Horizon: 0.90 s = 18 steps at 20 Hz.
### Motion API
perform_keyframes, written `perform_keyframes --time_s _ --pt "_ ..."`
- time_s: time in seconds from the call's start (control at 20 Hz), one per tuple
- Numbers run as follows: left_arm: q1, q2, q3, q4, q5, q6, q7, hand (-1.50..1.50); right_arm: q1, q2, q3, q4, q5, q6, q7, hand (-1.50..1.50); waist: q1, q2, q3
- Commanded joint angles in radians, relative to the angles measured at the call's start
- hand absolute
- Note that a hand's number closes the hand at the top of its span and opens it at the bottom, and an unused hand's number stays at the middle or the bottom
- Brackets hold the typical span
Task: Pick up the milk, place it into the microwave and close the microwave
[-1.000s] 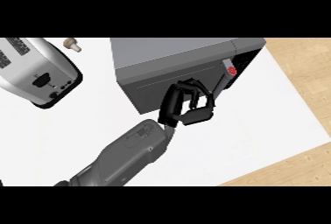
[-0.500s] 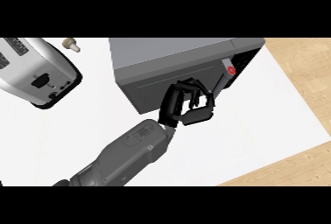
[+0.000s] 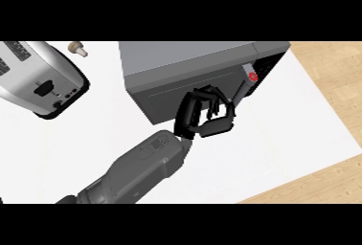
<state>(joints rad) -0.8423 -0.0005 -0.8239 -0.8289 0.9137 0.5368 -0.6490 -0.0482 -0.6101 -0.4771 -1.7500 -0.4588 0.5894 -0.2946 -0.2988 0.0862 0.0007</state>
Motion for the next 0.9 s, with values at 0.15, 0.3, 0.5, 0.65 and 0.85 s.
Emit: perform_keyframes --time_s 0.15,0.3,0.5,0.65,0.85 --pt "-0.100 0.000 0.046 0.088 0.034 -0.015 -0.005 1.50 -0.036 -0.058 -0.035 0.037 0.011 0.010 -0.005 -1.50 -0.006 0.013 -0.001" --pt "-0.101 0.000 0.038 0.093 0.048 -0.016 -0.010 1.50 -0.044 -0.072 -0.046 0.061 0.017 0.014 -0.010 -1.50 -0.009 0.017 0.001" --pt "-0.120 0.000 0.039 0.095 0.064 -0.012 -0.019 1.50 -0.045 -0.071 -0.036 0.105 -0.013 0.043 -0.008 -1.50 0.001 0.017 0.003" --pt "-0.107 0.000 0.024 0.094 0.076 -0.016 -0.033 1.50 -0.065 -0.067 -0.044 0.136 -0.041 0.046 -0.016 -1.50 0.000 0.024 0.003" --pt "-0.119 0.000 0.012 0.099 0.089 -0.011 -0.036 1.50 -0.086 -0.085 -0.047 0.169 -0.066 0.068 -0.014 -1.50 0.002 0.021 0.002"
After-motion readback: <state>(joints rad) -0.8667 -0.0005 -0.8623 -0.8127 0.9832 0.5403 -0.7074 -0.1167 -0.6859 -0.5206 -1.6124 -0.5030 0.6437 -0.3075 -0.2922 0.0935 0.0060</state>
